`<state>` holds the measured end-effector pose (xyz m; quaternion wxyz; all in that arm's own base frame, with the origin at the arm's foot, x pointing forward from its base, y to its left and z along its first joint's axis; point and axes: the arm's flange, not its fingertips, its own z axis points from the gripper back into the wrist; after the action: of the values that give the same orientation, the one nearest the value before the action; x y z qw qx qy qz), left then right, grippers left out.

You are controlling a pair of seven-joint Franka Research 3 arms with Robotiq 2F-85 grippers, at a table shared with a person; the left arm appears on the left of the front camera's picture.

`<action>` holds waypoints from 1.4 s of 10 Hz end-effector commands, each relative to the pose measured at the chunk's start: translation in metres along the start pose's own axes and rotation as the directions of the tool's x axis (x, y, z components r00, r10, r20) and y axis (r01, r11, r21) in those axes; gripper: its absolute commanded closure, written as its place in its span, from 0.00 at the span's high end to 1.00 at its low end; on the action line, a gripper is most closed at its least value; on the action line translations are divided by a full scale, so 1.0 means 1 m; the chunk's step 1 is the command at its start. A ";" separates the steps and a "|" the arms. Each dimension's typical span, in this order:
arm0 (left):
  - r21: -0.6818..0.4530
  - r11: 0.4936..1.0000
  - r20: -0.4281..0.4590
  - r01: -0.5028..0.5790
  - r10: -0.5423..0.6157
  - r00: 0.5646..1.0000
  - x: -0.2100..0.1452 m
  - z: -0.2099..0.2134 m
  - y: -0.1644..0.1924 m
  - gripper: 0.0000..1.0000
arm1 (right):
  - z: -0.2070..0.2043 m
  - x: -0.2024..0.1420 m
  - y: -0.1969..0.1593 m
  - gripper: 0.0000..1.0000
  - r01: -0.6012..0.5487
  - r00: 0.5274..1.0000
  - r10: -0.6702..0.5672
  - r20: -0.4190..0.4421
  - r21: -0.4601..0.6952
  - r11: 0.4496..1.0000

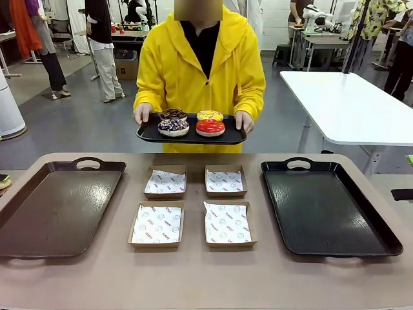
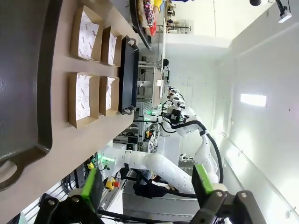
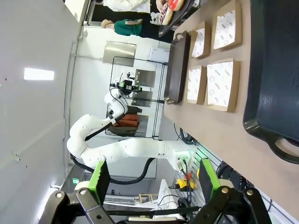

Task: Individually package the donuts and arrange them on the tray.
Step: Pick up one Paper togo box.

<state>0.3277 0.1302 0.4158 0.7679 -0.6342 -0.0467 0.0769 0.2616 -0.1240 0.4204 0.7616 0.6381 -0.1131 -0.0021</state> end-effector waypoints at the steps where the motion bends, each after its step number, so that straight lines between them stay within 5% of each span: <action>1: 0.013 1.000 0.005 -0.005 0.005 1.000 -0.001 0.002 0.000 1.00 | 0.001 0.000 0.000 1.00 -0.001 1.000 0.001 0.001 0.007 1.000; 14: 0.013 1.000 0.005 -0.005 0.005 1.000 -0.001 0.002 0.000 1.00 | 0.001 0.000 0.000 1.00 -0.001 1.000 0.001 0.001 0.007 1.000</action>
<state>0.3277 0.1302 0.4158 0.7679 -0.6342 -0.0467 0.0769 0.2616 -0.1240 0.4204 0.7616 0.6381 -0.1131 -0.0021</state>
